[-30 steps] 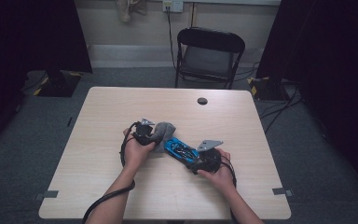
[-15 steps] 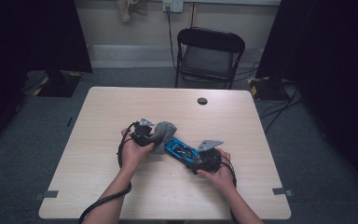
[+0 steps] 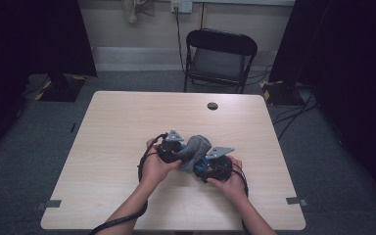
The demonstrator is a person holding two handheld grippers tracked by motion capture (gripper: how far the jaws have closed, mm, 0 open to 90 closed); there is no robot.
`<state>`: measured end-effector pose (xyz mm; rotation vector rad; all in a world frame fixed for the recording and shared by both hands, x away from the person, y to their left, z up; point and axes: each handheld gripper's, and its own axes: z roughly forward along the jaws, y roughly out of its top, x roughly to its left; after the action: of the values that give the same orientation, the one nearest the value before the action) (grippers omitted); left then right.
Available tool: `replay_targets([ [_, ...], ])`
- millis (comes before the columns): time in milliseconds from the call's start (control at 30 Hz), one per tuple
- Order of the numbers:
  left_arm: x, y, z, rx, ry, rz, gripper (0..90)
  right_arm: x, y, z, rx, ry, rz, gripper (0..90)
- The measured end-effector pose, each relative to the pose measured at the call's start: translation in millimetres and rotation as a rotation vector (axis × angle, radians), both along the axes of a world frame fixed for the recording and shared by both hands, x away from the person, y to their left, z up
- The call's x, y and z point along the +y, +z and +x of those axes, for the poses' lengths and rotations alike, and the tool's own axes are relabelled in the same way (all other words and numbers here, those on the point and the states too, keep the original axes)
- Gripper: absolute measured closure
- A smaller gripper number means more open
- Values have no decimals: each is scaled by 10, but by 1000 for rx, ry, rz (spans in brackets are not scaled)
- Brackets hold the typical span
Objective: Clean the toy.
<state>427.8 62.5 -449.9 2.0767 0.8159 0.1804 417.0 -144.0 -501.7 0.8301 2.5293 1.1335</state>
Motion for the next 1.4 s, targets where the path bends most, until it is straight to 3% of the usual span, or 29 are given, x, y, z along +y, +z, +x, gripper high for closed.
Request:
replay_targets([
  [133, -147, -49, -51, 19, -32, -6, 666, 0, 0, 0, 0, 0, 0, 242],
  [267, -262, -125, -90, 18, -71, 41, 665, 0, 0, 0, -1, 0, 0, 242],
  [467, -264, -151, -101, 0, -77, 44, 664, 0, 0, 0, -1, 0, 0, 242],
  [633, -267, -134, -105, -12, -87, 71, 665, 0, 0, 0, -1, 0, 0, 242],
  [1200, -71, -108, -20, -7, -34, 79, 664, 0, 0, 0, 0, 0, 0, 242],
  [1400, 46, -109, 43, 16, 1, 69, 661, 0, 0, 0, -1, 1, 0, 242],
])
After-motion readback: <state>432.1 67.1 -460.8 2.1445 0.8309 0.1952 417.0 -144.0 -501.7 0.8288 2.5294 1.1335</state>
